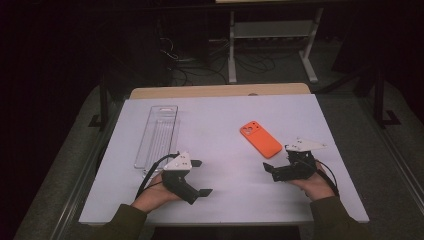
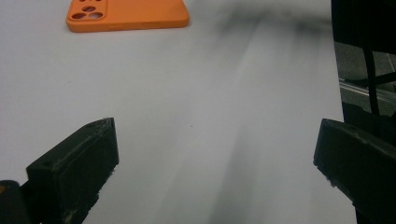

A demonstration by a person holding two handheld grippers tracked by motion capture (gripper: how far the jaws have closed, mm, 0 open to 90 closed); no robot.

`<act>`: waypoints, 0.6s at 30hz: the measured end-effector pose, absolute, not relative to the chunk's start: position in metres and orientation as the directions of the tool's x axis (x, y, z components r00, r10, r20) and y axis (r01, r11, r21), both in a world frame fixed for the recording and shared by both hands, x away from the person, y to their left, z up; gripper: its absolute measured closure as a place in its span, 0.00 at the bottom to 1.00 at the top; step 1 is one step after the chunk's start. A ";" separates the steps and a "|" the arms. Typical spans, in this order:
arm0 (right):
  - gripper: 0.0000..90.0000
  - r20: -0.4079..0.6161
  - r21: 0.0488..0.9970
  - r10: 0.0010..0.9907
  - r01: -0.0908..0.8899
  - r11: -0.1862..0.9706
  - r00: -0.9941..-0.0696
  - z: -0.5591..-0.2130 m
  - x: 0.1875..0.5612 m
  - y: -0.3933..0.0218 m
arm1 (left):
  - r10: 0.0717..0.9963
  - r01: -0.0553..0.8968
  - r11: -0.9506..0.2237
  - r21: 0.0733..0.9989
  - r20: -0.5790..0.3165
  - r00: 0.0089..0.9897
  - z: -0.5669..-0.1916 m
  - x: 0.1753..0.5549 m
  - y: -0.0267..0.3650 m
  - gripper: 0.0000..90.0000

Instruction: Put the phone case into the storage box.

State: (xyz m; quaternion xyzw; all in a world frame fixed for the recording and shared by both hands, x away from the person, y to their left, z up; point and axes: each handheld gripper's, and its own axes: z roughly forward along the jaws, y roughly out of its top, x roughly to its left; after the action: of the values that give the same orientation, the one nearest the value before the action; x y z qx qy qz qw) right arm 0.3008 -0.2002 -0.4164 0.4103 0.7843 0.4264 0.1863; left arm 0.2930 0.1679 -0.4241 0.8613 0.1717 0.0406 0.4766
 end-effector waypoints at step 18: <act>0.00 0.055 0.797 0.798 0.507 0.327 -0.601 -0.410 0.317 -0.195 | 0.352 0.274 -0.473 0.837 -0.106 0.930 -0.423 0.291 0.173 0.00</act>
State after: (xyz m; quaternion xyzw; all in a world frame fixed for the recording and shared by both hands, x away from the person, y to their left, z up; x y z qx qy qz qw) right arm 0.3172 -0.1955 -0.4095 0.4103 0.7951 0.4101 0.1770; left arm 0.2914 0.1729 -0.4233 0.8573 0.1825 0.0404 0.4797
